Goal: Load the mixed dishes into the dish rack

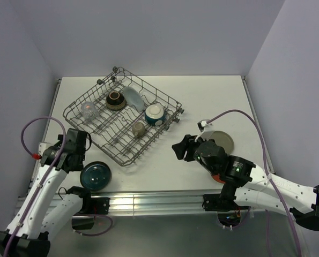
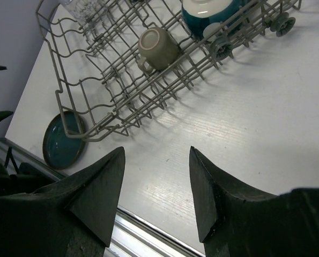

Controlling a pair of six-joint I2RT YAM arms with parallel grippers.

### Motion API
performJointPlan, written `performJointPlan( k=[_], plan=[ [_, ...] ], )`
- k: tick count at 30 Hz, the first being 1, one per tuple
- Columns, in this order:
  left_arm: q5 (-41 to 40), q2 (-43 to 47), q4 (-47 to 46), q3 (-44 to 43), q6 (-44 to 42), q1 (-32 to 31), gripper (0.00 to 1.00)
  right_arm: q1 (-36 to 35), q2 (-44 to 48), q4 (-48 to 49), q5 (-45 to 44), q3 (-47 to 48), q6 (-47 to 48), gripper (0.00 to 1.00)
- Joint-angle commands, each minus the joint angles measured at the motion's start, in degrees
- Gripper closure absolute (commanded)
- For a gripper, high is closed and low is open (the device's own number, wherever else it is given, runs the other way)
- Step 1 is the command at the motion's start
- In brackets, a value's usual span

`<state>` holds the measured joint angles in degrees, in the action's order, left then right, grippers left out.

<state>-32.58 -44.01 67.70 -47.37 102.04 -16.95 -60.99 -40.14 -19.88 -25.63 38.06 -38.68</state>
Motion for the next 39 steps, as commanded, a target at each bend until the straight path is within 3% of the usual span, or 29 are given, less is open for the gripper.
performJointPlan(
  k=[1,3,14,39],
  plan=[
    [8.89,-3.45,-8.62,2.98,-9.28,7.79,0.06,-0.36,1.64,-0.69,-2.59,-0.8,0.62,0.41],
    [12.17,-4.41,-11.17,5.18,-11.06,11.57,0.09,-0.36,2.52,-0.95,-2.58,-0.89,0.62,0.41],
    [21.06,-9.51,-15.84,11.95,-10.9,14.4,0.12,-0.36,5.6,-1.04,-3.11,-2.12,1.15,0.41],
    [24.75,-18.04,-22.96,19.86,-4.39,15.54,0.2,-0.36,8.85,-0.95,-4.87,-4.4,1.76,0.41]
  ],
)
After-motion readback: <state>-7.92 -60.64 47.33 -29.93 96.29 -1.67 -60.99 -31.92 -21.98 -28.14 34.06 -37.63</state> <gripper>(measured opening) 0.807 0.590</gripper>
